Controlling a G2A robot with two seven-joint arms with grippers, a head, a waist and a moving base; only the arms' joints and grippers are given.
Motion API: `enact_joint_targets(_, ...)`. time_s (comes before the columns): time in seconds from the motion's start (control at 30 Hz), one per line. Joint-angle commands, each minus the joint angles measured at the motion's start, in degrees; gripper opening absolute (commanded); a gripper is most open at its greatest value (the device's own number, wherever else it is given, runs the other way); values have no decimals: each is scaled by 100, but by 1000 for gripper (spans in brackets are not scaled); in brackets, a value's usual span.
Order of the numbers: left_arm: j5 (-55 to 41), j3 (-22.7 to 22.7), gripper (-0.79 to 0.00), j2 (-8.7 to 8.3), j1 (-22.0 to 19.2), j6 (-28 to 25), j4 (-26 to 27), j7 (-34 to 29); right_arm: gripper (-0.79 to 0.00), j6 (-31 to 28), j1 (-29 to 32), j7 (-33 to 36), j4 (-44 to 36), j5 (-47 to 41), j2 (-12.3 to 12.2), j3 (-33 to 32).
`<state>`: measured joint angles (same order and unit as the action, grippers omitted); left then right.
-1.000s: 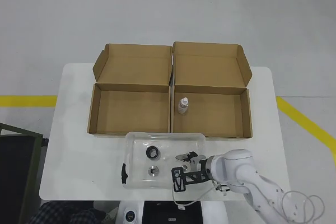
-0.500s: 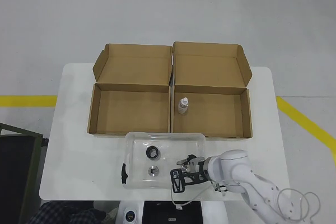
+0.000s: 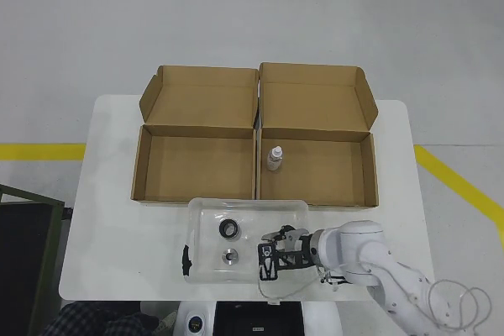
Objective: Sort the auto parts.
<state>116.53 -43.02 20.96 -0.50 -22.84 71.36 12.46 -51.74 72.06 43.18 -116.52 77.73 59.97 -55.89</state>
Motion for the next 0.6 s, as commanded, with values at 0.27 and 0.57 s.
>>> enact_joint_targets(0.27,0,0,0,0,0,0,0,0,-785,566,502,-1554,-123,-20,-120,-873)
enact_joint_targets(0.57,0,0,0,0,0,0,0,0,-785,1398,1000,-3556,-146,330,-166,-1497)
